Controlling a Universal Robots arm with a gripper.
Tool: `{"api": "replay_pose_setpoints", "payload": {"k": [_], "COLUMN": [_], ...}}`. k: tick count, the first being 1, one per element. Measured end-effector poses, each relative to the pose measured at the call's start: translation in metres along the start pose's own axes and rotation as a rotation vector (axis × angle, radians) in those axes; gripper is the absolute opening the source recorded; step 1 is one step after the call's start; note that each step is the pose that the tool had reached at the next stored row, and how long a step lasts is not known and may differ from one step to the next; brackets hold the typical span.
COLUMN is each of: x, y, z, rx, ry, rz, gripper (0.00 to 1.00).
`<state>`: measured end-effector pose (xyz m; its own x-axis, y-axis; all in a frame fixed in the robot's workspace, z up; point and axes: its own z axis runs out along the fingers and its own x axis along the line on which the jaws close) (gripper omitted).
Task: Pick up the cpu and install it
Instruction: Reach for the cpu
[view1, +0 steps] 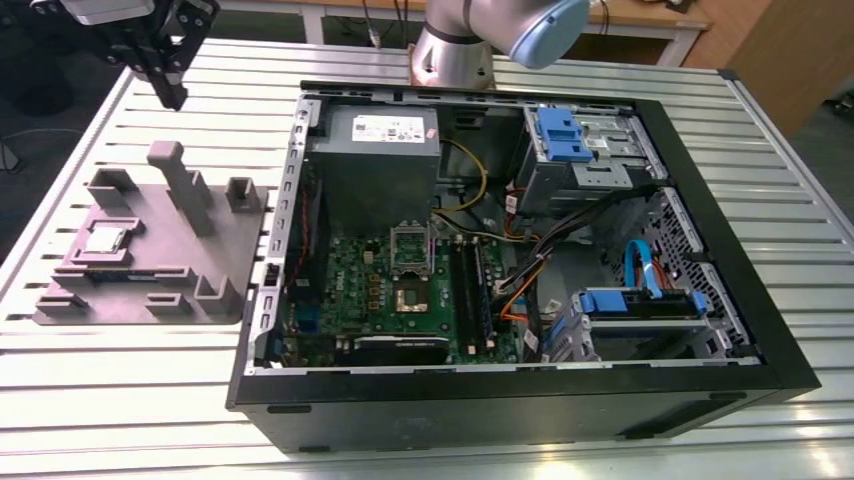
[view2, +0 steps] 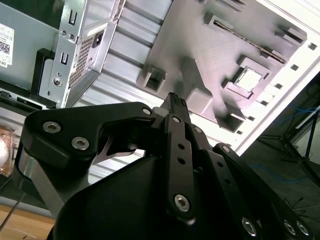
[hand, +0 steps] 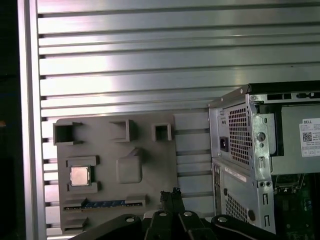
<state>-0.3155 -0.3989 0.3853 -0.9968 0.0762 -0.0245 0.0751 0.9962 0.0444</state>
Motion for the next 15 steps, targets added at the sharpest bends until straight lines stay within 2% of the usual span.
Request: {"api": "replay_pose_setpoints", "payload": {"k": [10,15], "x": [0.0079,0.0080], "y": [-0.0006,-0.0006], "z": [0.0000,0.0001], "rx": [0.0001,0.0000], "ry": [0.0000,0.0000], "rz": [0.000,0.000], "gripper": [0.10,0.10]}}
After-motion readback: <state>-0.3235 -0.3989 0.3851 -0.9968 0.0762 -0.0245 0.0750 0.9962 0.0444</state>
